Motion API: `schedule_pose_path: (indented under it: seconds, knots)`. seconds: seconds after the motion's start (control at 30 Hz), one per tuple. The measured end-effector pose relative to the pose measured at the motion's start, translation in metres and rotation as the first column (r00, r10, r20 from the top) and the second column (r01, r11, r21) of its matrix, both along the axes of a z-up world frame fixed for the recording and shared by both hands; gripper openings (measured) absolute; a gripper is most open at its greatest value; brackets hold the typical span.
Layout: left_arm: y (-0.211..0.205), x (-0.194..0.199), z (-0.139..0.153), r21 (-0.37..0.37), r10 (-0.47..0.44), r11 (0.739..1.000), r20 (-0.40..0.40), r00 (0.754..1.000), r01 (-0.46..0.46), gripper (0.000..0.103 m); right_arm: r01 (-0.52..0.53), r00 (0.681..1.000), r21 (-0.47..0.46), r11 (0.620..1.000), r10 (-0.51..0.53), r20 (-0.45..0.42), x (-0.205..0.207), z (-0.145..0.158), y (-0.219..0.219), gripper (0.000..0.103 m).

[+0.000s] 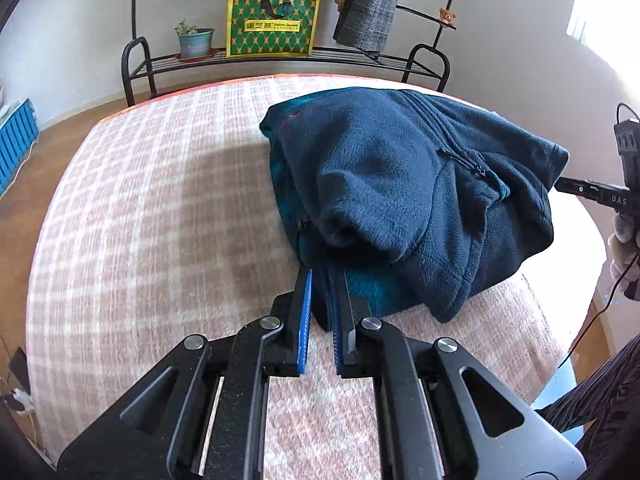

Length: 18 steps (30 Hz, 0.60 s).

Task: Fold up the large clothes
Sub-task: 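Fold the held blue fleece over onto itself with both grippers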

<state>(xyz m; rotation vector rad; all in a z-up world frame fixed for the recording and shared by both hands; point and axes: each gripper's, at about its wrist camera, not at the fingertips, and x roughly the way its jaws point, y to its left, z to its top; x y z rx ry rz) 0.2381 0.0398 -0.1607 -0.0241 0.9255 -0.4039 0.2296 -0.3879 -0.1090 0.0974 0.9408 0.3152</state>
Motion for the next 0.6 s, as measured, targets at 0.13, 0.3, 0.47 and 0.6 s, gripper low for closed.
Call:
schedule_pose_path:
  seconds: [0.13, 0.3, 0.47, 0.6]
  knots:
    - [0.037, 0.003, 0.010, -0.231, 0.102, 0.965, -0.090, 0.991, -0.120, 0.031, 0.072, 0.997, 0.142, 0.987, -0.075, 0.015, -0.016, 0.015, -0.018, 0.038]
    - [0.060, 0.038, 0.017, -0.476, 0.147, 0.844, -0.241, 0.959, -0.249, 0.042, 0.084, 0.996, 0.356, 0.931, -0.088, -0.004, -0.016, 0.020, -0.023, 0.067]
    - [0.047, 0.067, -0.013, -0.570, 0.106, 0.745, -0.413, 0.905, -0.348, 0.045, 0.113, 0.993, 0.389, 0.914, -0.087, -0.082, 0.006, -0.005, -0.007, 0.067]
    - [0.027, 0.074, -0.027, -0.526, 0.098, 0.780, -0.431, 0.897, -0.338, 0.019, 0.149, 0.984, 0.440, 0.885, -0.091, -0.150, 0.025, -0.029, -0.006, 0.042]
